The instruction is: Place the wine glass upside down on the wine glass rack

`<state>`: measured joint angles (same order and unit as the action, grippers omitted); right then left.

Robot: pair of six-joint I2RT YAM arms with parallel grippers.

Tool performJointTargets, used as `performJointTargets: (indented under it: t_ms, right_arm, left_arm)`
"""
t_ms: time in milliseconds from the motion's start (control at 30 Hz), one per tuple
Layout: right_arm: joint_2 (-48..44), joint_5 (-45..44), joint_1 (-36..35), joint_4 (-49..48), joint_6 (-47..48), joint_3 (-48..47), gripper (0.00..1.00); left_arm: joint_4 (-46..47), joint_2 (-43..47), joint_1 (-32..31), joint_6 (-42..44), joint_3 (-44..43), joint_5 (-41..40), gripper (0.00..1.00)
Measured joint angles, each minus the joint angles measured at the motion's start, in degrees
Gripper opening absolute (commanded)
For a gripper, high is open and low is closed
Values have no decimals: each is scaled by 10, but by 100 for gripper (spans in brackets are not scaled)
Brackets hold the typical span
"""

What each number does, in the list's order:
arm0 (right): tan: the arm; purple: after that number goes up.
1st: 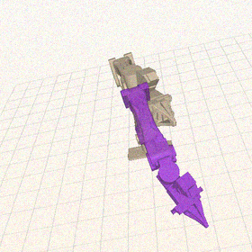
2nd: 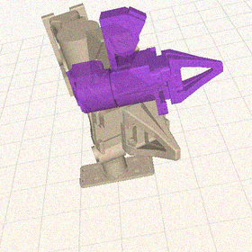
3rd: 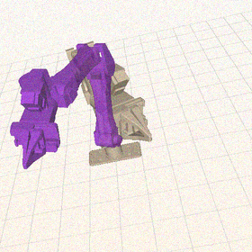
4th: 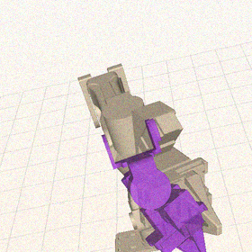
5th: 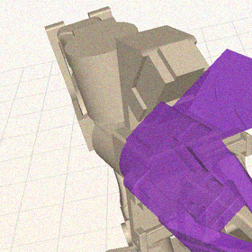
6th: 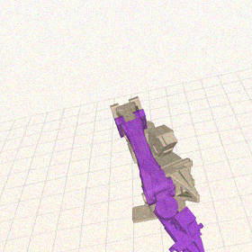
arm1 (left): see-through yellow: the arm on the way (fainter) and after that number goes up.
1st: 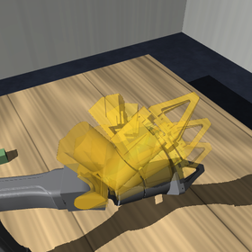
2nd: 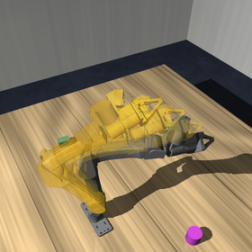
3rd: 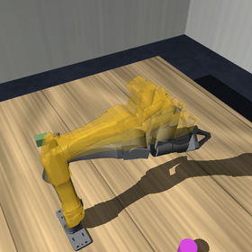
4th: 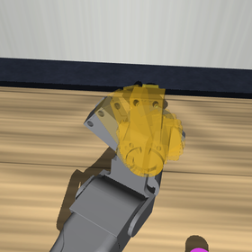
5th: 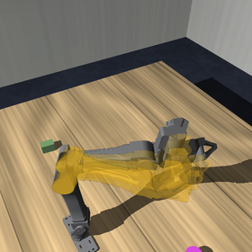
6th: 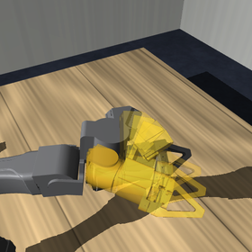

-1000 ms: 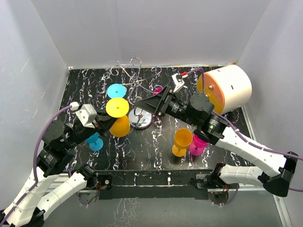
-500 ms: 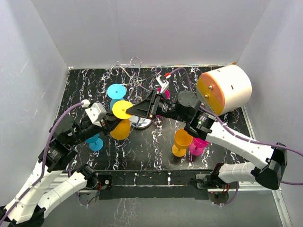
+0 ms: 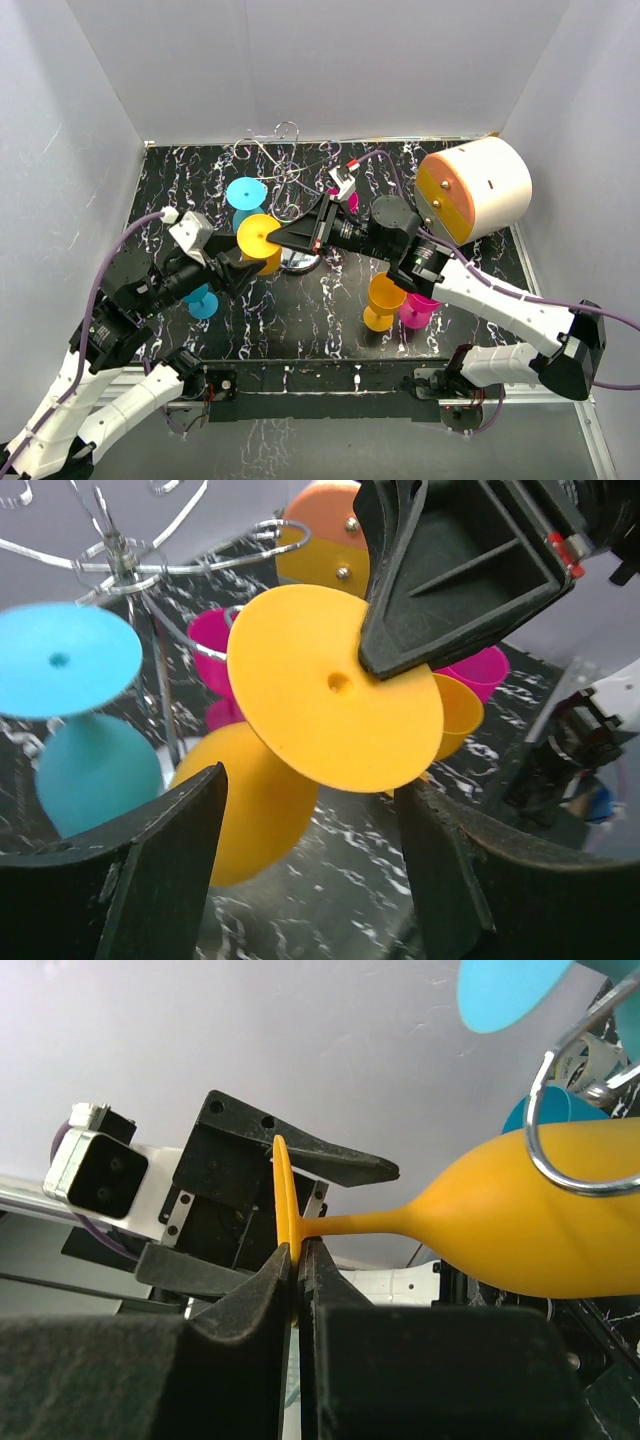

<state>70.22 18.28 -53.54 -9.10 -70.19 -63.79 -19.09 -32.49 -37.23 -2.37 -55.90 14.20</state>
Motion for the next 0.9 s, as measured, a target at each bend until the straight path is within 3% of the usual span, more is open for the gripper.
performJointTargets:
  t_ms: [200,500,667,900]
  right_arm:
    - [-1,-21,0,2,-11,21,0]
    - [-23,-36,0,-2,-13,55,0]
    - [-30,-31,0,-12,-13,56,0]
    - [-31,-18,0,-25,-10,59,0]
  left_arm:
    - [-52,0,0,-161,-21,12,68]
    - [68,63,0,-469,78,-60,61]
    - [74,59,0,-537,78,-109,58]
    - [78,36,0,-573,67,-134,45]
